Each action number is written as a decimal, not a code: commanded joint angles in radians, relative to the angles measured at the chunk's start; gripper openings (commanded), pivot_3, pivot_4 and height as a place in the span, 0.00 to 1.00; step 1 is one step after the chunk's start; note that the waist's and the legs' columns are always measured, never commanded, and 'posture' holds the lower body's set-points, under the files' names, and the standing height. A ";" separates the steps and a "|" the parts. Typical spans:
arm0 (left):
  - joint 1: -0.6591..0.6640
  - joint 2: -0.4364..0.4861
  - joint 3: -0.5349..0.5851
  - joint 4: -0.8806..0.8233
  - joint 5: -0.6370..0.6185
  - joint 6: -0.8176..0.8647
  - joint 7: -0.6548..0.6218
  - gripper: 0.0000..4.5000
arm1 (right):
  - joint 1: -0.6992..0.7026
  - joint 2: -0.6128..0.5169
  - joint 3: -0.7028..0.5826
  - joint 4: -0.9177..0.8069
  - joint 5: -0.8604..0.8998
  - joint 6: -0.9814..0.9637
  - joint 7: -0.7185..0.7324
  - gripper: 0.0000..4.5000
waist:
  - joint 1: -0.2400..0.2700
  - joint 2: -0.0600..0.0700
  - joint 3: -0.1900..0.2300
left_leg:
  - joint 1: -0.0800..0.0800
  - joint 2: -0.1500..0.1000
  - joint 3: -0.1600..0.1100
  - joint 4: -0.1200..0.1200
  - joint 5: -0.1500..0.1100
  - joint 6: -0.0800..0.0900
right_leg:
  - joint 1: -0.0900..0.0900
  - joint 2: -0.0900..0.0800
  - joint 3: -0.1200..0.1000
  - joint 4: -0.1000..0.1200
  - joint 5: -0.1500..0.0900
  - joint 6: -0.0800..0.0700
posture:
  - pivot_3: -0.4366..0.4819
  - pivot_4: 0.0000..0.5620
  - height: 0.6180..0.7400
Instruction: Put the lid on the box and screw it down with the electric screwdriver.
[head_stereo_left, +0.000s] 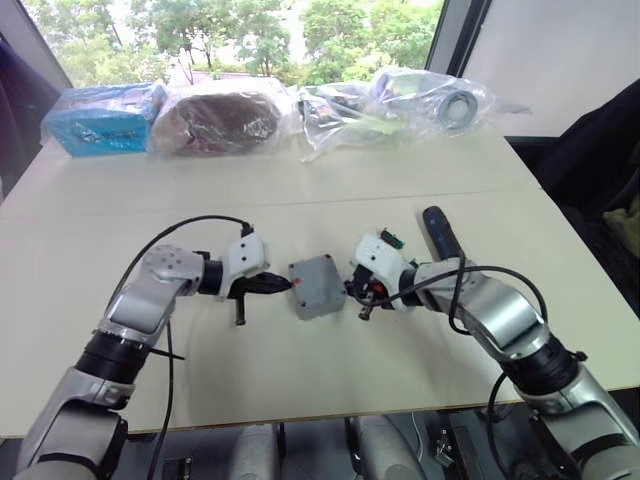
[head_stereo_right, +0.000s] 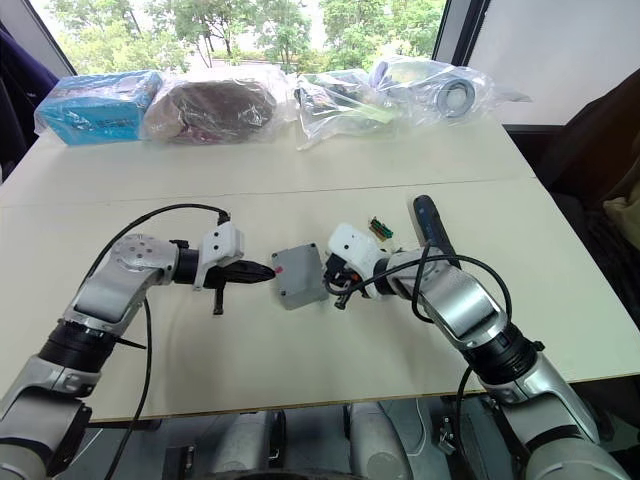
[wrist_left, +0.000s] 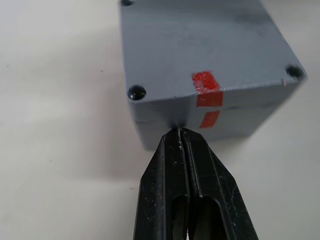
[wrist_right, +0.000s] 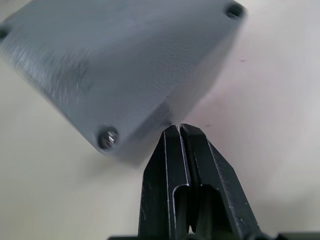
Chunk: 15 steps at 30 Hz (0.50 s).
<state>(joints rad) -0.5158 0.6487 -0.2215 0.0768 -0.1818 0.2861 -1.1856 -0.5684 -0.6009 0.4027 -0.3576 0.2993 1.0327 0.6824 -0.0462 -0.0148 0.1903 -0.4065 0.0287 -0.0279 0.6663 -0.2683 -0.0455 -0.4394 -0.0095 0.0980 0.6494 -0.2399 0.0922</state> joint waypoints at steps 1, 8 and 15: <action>-0.023 -0.007 0.006 -0.010 0.004 -0.031 0.000 0.00 | 0.000 0.007 -0.024 -0.075 0.028 0.016 0.012 0.01 | 0.000 0.000 0.000 | 0.000 0.000 0.000 0.000 0.000 0.000 | 0.000 0.000 0.000 0.000 0.000 0.000 | 0.48 0.27 1.00; -0.006 0.019 0.015 -0.045 -0.013 -0.016 -0.032 0.00 | 0.008 -0.012 -0.068 -0.087 -0.021 0.015 -0.047 0.01 | 0.000 0.000 0.000 | 0.000 0.000 0.000 0.000 0.000 0.000 | 0.000 0.000 0.000 0.000 0.000 0.000 | 0.48 0.27 1.00; 0.011 0.086 0.120 -0.212 -0.148 0.108 -0.057 0.00 | 0.133 -0.018 -0.349 -0.162 0.001 -0.029 -0.138 0.06 | 0.002 0.000 0.000 | -0.001 0.000 0.000 0.000 0.000 0.000 | 0.000 0.000 0.000 0.000 0.000 0.001 | 0.48 0.27 1.00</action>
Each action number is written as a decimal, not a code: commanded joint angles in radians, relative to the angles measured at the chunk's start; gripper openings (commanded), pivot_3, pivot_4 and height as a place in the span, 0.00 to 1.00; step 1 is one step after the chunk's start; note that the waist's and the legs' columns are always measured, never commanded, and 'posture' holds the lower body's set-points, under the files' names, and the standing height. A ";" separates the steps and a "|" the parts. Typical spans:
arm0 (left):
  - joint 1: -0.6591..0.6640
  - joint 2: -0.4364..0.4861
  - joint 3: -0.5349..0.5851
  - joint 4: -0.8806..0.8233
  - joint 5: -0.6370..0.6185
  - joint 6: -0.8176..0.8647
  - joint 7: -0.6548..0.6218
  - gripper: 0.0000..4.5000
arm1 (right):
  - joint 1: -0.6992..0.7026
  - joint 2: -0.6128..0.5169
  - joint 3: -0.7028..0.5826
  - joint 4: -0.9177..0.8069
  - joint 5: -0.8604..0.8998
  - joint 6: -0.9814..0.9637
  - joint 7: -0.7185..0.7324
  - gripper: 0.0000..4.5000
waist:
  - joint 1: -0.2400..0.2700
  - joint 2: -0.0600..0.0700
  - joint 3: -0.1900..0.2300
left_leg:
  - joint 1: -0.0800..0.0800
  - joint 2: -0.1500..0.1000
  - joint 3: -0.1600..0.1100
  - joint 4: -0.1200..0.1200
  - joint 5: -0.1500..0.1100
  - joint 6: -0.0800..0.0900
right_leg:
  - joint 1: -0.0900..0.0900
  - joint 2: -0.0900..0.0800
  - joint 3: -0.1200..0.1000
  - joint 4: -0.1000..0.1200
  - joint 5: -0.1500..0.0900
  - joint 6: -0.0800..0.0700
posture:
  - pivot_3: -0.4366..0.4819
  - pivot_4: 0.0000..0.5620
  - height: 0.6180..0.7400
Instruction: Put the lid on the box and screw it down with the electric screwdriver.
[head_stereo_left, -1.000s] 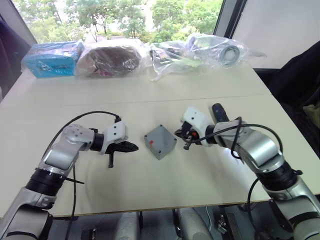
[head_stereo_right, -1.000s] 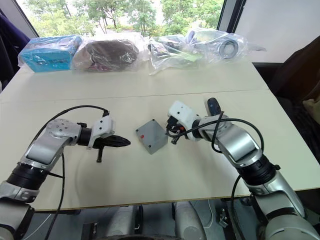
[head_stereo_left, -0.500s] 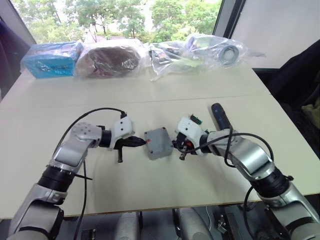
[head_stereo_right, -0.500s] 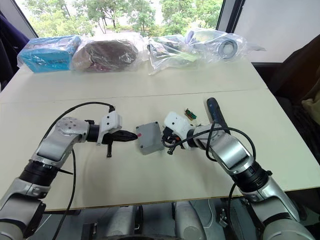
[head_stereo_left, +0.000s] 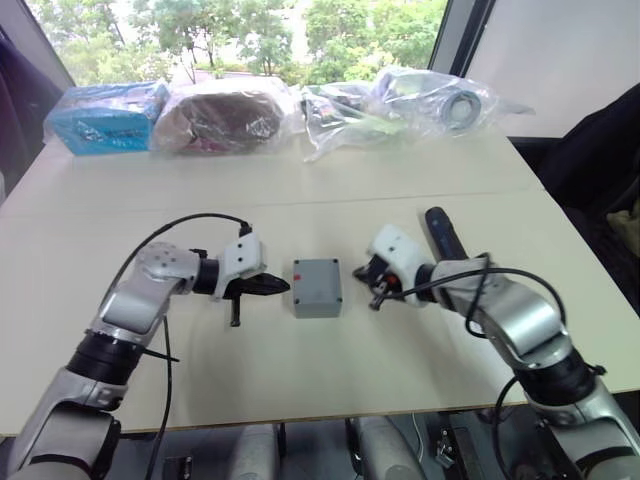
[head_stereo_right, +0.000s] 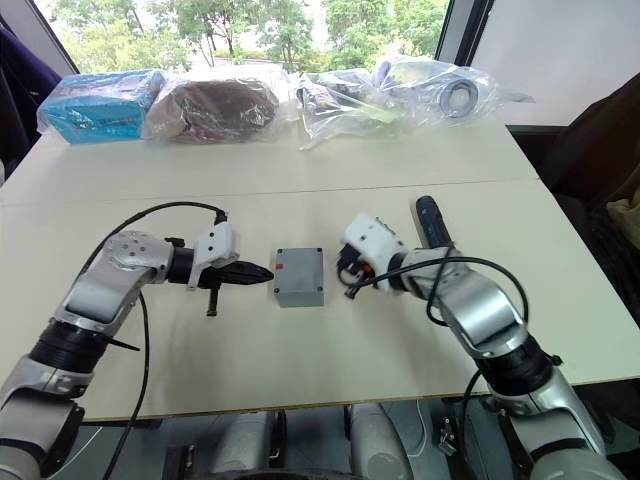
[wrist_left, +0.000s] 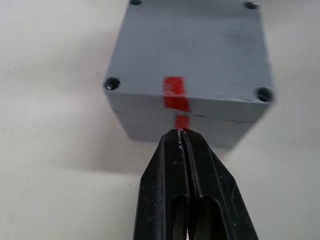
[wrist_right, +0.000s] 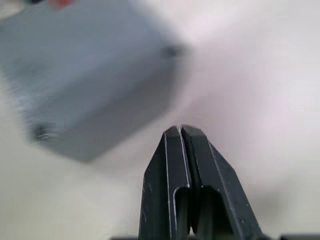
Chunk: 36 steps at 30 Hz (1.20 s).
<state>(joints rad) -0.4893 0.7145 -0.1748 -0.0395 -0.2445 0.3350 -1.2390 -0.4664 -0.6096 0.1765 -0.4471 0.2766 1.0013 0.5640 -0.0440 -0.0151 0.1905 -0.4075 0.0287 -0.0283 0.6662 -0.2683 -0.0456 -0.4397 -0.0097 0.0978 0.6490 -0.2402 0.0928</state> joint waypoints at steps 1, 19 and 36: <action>-0.023 0.016 0.090 -0.119 -0.110 0.079 0.008 0.00 | 0.049 -0.011 -0.157 -0.084 0.030 0.028 -0.031 0.11 | 0.000 0.000 0.000 | 0.000 0.000 0.000 0.000 0.000 0.000 | 0.000 0.000 0.000 0.000 0.000 0.000 | 0.48 0.27 1.00; -0.124 -0.043 0.077 -0.226 -0.199 0.188 0.083 0.00 | 0.117 0.069 -0.263 0.061 0.028 0.066 -0.145 0.60 | -0.007 0.000 0.000 | 0.002 0.000 0.000 0.000 0.000 0.000 | 0.002 0.000 0.001 0.000 0.000 0.000 | 0.48 0.27 1.00; -0.118 -0.042 0.077 -0.236 -0.196 0.191 0.090 0.00 | 0.091 0.081 -0.256 0.134 0.039 0.026 -0.144 0.60 | -0.006 0.000 0.000 | 0.002 0.000 0.000 0.000 0.000 0.000 | 0.002 0.000 0.001 0.000 0.000 0.000 | 0.48 0.27 1.00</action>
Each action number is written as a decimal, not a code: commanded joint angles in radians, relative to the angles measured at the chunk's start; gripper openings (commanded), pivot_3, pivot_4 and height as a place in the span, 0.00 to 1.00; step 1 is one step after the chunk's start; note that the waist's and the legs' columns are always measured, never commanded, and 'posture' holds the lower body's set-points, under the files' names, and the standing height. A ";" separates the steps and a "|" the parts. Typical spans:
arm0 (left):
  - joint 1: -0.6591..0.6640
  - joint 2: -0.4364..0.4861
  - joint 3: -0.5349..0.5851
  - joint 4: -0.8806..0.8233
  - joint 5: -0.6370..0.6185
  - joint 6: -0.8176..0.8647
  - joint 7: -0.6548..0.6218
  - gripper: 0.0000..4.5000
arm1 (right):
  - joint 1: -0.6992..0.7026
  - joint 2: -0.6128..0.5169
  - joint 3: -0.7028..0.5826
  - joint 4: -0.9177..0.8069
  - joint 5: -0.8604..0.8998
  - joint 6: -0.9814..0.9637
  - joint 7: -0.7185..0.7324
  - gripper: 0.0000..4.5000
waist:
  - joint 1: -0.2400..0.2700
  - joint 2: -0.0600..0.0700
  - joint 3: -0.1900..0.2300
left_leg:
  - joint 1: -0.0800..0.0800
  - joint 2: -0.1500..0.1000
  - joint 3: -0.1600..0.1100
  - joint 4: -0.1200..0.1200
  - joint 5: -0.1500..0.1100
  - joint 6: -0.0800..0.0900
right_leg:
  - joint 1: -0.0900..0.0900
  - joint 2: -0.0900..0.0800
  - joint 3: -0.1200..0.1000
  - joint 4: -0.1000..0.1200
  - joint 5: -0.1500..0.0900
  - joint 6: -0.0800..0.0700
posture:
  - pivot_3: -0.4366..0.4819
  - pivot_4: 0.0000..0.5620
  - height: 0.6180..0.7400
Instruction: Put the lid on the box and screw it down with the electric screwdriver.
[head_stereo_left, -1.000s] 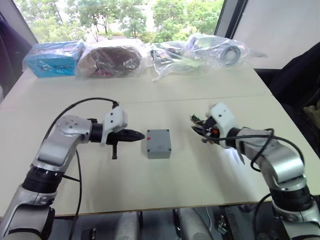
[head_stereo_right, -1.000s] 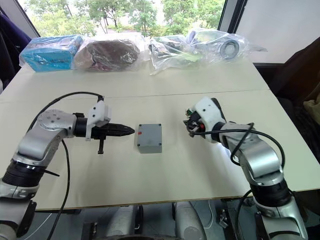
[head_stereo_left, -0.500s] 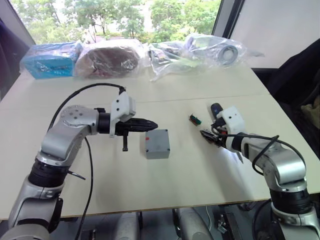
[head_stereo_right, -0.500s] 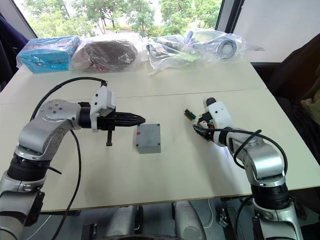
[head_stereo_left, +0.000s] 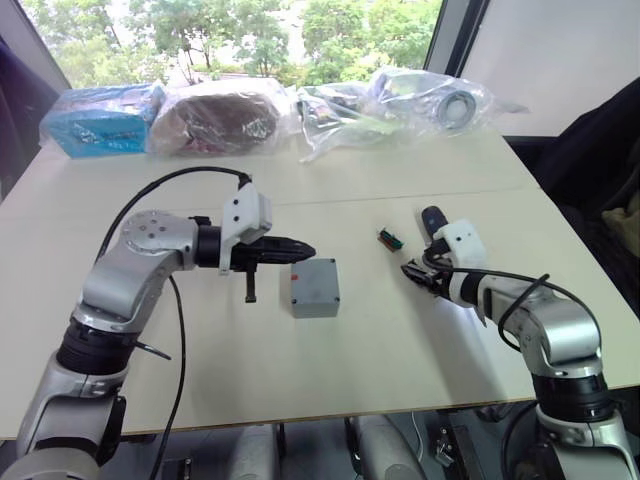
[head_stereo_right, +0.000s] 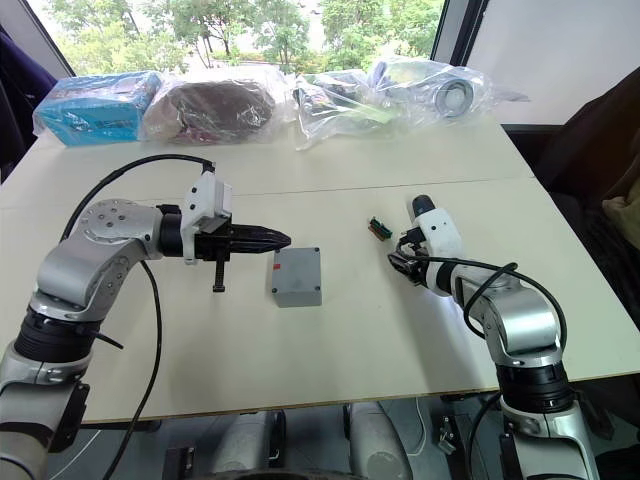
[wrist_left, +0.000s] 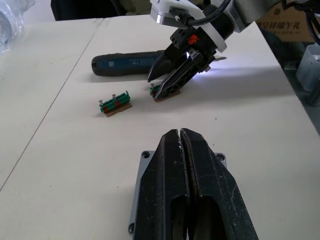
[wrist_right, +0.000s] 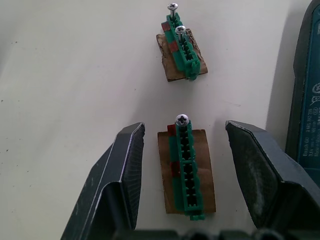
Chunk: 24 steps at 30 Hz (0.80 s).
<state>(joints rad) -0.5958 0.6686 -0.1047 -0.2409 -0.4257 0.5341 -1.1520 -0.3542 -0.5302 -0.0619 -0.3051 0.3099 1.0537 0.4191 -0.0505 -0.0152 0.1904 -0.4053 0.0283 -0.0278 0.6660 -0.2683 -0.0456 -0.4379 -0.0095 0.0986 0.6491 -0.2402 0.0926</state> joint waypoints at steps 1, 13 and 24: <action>-0.011 0.004 0.007 -0.035 -0.015 -0.008 0.003 0.00 | -0.022 0.002 -0.018 -0.007 0.007 -0.027 0.001 0.60 | 0.000 0.000 0.000 | 0.000 0.000 0.000 0.000 0.000 0.000 | 0.000 0.000 0.000 0.000 0.000 0.000 | 0.48 0.27 1.00; -0.010 0.004 0.004 -0.031 -0.011 -0.013 0.002 0.00 | -0.037 0.008 -0.016 -0.002 0.019 -0.037 0.000 0.60 | 0.000 0.000 0.000 | 0.000 0.000 0.000 0.000 0.000 0.000 | 0.000 0.000 0.000 0.000 0.000 0.000 | 0.48 0.27 1.00; -0.007 0.005 0.006 -0.031 -0.012 -0.014 0.000 0.00 | -0.030 0.010 -0.006 0.006 0.016 -0.042 -0.003 0.00 | 0.000 0.000 0.000 | 0.000 0.000 0.000 0.000 0.000 0.000 | 0.000 0.000 0.000 0.000 0.000 0.000 | 0.48 0.27 1.00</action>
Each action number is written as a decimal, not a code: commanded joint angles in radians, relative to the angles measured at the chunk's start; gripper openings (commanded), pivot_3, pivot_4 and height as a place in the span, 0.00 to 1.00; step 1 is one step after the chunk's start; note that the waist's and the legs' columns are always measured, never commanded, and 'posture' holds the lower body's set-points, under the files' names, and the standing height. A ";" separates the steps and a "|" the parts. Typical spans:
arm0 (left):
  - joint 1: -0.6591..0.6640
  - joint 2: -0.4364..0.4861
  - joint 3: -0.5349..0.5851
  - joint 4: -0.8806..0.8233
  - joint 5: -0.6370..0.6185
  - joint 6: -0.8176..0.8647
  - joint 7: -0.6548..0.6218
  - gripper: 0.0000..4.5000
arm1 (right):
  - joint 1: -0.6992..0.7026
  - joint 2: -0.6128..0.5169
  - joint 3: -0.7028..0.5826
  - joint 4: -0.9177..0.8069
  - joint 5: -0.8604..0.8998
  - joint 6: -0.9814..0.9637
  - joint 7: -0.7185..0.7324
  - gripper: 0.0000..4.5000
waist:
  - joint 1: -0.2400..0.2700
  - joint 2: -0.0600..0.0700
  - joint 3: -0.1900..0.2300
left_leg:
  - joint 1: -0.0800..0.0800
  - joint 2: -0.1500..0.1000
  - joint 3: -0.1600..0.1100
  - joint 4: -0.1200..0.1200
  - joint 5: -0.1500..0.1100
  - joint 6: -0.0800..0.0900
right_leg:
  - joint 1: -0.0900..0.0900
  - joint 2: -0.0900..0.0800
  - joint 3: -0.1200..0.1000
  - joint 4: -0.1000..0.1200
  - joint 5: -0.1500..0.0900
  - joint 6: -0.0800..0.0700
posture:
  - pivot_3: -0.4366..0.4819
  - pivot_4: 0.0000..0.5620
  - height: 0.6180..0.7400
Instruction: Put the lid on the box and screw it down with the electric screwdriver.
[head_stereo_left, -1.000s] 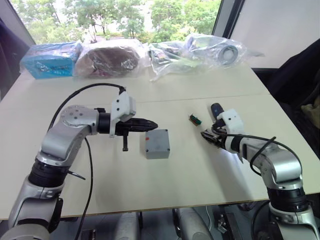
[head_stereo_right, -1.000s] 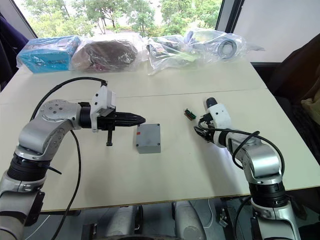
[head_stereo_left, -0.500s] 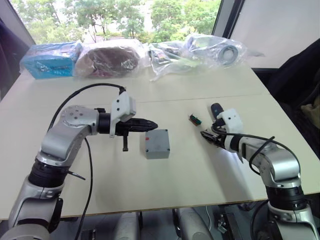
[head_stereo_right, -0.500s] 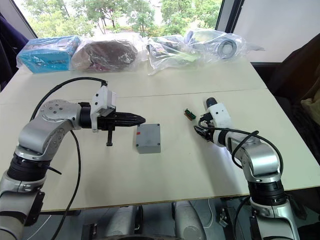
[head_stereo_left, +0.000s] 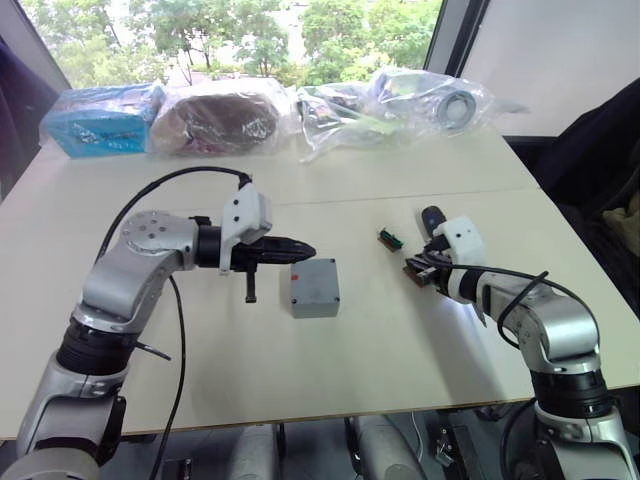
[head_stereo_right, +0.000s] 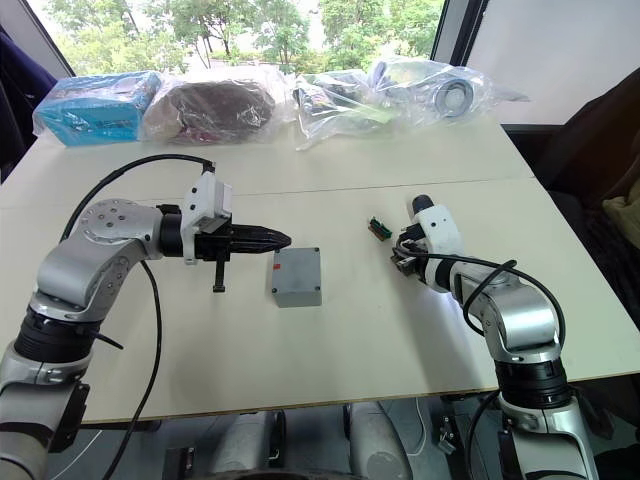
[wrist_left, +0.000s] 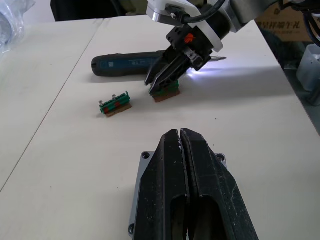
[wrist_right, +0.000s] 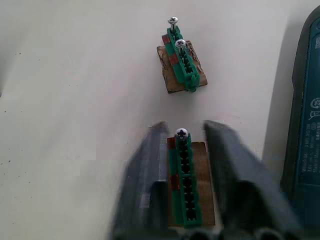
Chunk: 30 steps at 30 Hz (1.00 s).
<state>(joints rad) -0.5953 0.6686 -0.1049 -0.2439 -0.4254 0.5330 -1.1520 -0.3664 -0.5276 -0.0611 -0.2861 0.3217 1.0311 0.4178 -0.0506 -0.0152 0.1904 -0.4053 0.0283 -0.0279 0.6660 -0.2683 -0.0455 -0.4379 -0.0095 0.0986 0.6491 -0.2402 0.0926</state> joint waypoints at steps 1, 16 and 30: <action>-0.008 0.005 0.005 -0.027 -0.012 -0.014 0.000 0.00 | -0.018 0.008 -0.007 -0.013 0.005 -0.019 -0.002 0.00 | 0.000 0.000 0.000 | 0.000 0.000 0.000 0.000 0.000 0.000 | 0.000 0.000 0.000 0.000 0.000 0.000 | 0.48 0.27 1.00; 0.037 0.025 0.006 -0.028 -0.005 -0.013 -0.008 0.00 | -0.084 -0.043 -0.064 -0.108 0.048 0.027 0.009 0.00 | -0.004 0.000 0.000 | 0.000 0.000 0.000 0.000 0.000 0.000 | 0.000 0.000 0.000 0.000 0.000 0.000 | 0.48 0.27 1.00; 0.115 0.055 0.013 -0.015 0.018 -0.037 0.018 0.00 | -0.335 0.064 0.145 -0.222 0.213 0.228 0.059 0.00 | -0.018 0.000 0.000 | 0.000 0.000 -0.001 -0.001 0.000 0.000 | 0.000 0.000 -0.001 0.000 0.000 0.000 | 0.48 0.27 1.00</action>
<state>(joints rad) -0.4799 0.7108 -0.1046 -0.2393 -0.4133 0.5123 -1.1416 -0.6783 -0.4704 0.0681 -0.4866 0.5304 1.2688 0.4777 -0.0690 -0.0149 0.1906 -0.4060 0.0286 -0.0286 0.6654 -0.2683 -0.0455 -0.4384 -0.0097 0.0979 0.6489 -0.2402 0.0926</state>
